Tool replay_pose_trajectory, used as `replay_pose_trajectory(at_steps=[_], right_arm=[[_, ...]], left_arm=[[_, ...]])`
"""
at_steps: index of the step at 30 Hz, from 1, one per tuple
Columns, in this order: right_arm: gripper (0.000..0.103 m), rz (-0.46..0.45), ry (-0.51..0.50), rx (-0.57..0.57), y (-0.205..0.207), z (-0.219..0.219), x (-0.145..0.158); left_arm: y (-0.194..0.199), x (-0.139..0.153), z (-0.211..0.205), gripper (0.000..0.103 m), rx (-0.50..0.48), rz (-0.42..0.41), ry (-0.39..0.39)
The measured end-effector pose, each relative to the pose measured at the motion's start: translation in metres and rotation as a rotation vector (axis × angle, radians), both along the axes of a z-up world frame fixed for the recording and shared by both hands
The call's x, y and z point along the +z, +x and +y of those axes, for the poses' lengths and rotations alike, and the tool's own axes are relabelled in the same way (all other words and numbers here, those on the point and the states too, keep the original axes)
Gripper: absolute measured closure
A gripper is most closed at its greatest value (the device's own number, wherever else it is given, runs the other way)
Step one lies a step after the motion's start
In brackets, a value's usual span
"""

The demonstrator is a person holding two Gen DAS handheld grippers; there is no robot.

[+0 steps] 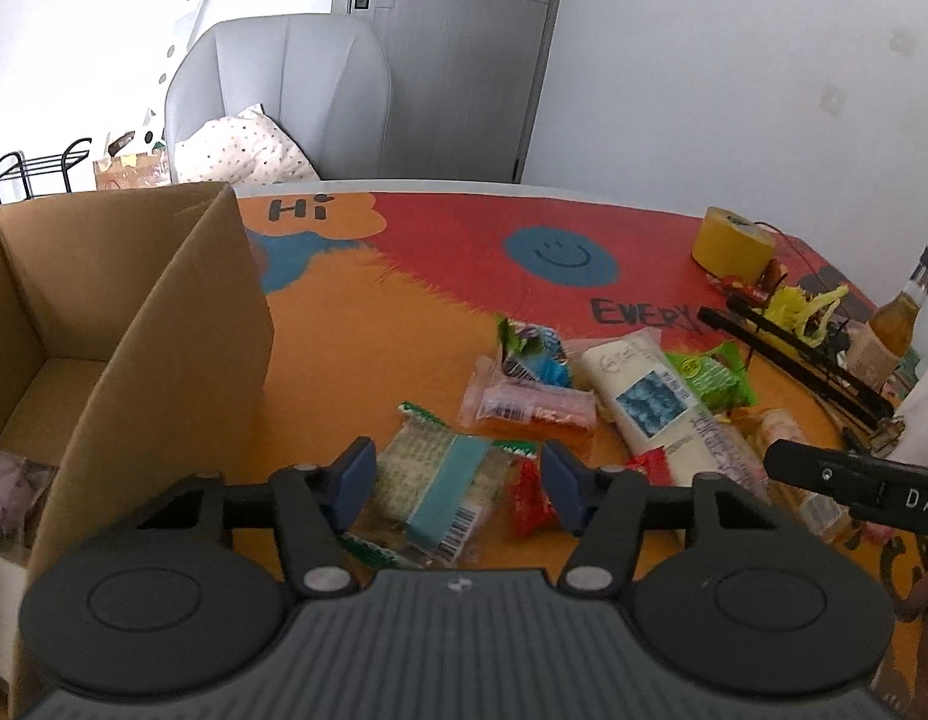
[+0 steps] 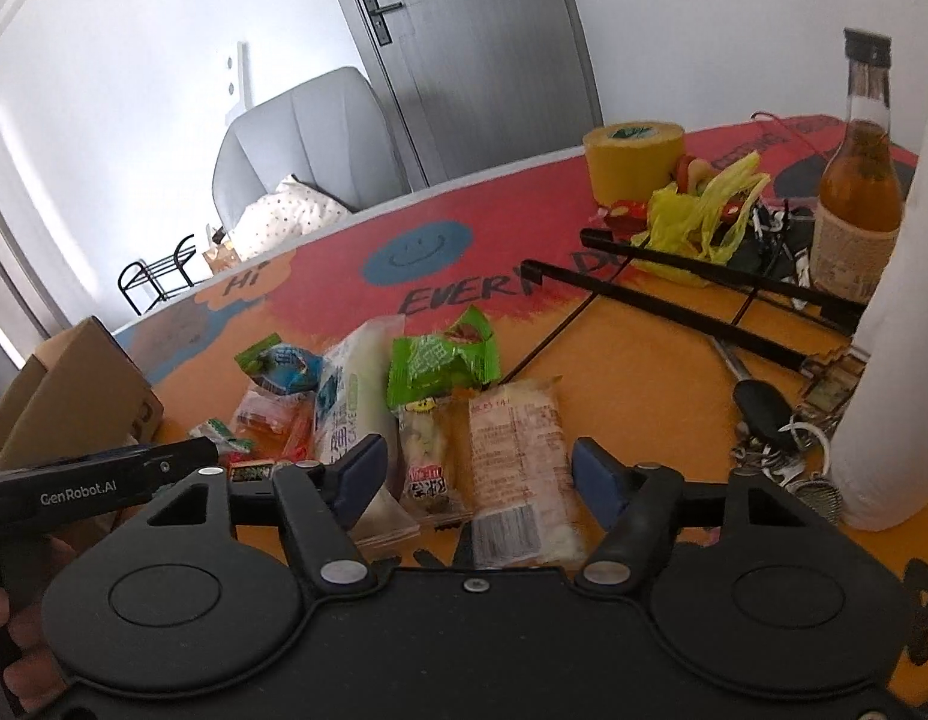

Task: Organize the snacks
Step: 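Close the left tool on the green-blue cake pack while the right tool grasps the pastry pack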

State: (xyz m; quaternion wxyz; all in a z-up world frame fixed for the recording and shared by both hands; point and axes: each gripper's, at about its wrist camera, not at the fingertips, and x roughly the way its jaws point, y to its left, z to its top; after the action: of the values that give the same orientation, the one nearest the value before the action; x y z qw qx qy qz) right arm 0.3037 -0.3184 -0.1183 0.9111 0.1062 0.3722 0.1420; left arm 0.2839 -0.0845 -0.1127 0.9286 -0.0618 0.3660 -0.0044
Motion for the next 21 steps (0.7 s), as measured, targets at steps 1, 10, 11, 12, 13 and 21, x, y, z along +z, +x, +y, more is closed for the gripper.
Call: replay_pose_trajectory(at_steps=[1, 10, 11, 12, 13, 21], right_arm=[[0.039, 0.003, -0.004, -0.004, 0.0, 0.0, -0.002], [0.055, 0.014, -0.027, -0.008, -0.004, 0.001, -0.004], [0.057, 0.015, -0.028, -0.009, -0.004, 0.0, -0.004], [0.06, 0.016, -0.029, -0.01, -0.005, 0.0, -0.003], [0.064, 0.017, -0.03, -0.01, -0.006, -0.001, -0.003], [0.071, 0.032, -0.047, -0.006, -0.015, -0.001, -0.001]], left_arm=[[0.0, 0.0, -0.001, 0.043, -0.002, -0.001, 0.006], [0.002, -0.01, 0.004, 0.051, -0.007, 0.052, -0.01], [0.001, -0.01, 0.003, 0.052, -0.007, 0.054, -0.007], [-0.001, -0.011, 0.003, 0.054, -0.009, 0.054, -0.007], [-0.002, -0.011, 0.003, 0.054, -0.008, 0.054, -0.007], [-0.011, -0.01, 0.0, 0.056, -0.01, 0.065, -0.002]])
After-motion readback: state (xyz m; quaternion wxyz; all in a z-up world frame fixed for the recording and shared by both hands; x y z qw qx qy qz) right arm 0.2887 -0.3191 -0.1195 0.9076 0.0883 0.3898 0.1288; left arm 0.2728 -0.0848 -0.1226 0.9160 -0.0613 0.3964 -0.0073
